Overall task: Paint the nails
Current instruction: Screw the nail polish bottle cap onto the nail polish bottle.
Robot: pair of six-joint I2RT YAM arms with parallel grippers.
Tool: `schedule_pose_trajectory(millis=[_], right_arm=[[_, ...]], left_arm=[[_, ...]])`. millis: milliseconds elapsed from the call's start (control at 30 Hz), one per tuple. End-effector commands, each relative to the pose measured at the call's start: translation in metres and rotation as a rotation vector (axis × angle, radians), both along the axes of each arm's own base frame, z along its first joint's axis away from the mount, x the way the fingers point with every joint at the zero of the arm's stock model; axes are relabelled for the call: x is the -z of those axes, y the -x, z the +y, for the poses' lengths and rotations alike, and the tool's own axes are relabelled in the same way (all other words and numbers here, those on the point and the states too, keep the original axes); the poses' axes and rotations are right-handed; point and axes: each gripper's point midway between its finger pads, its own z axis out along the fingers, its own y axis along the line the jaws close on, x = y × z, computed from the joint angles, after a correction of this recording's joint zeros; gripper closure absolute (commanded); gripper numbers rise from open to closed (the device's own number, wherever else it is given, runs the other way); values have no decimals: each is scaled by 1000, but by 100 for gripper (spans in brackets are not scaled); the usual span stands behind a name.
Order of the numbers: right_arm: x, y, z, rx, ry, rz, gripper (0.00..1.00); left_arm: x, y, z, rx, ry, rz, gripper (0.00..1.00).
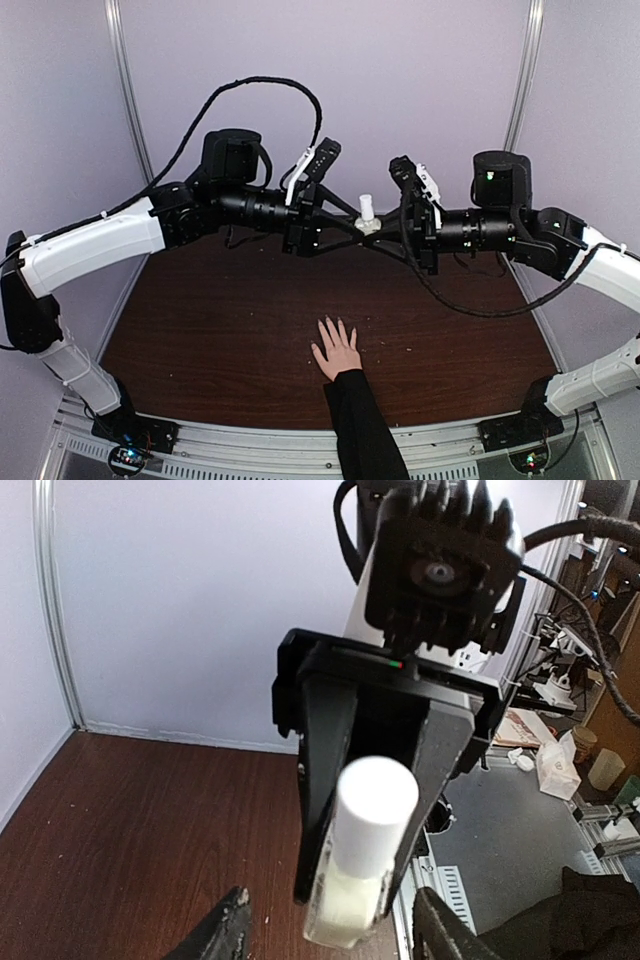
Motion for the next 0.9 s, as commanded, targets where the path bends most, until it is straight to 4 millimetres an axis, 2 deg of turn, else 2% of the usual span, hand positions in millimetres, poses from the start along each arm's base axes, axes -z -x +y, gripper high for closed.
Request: schedule_pose_trajectory(millis=[0,133,300,533,567,867], right_arm=[[-18,-25,-12,167,-20,-65,100],[-11,-43,-19,271,15,-65,100],[-4,-49,-16,292,34,-44,100],[2,-55,-11,306,50,-18,100],[3,-55,-11,306,52,-15,100],[3,-54,-6,292,51,-4,100]], left_arm=[[-13,-13,11,-113,25,-26,43],[-22,-33,15,-248,61,-5,44],[-32,-51,19,-357,100,8,44],[-38,-57,6,-350,127,67,45],[-44,-57,4,-343,152,66,46],[-44,-61,-6,-321,164,95,53]])
